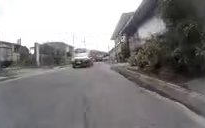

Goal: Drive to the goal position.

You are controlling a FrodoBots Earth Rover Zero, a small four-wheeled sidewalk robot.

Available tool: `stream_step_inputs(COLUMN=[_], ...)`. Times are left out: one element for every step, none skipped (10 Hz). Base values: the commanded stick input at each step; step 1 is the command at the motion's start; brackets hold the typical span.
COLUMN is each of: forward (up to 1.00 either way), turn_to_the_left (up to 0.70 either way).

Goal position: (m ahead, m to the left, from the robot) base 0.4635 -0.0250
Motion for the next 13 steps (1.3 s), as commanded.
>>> stream_step_inputs(forward=[1.0, 1.0, 1.0, 1.0, 1.0, 1.0, 1.0, 1.0, 1.0, 1.0, 1.0, 1.0, 1.0], turn_to_the_left=[0.01, 0.01, 0.01, 0.01, 0.01, 0.01, 0.01, 0.01, 0.01, 0.01, 0.01, 0.01, 0.01])
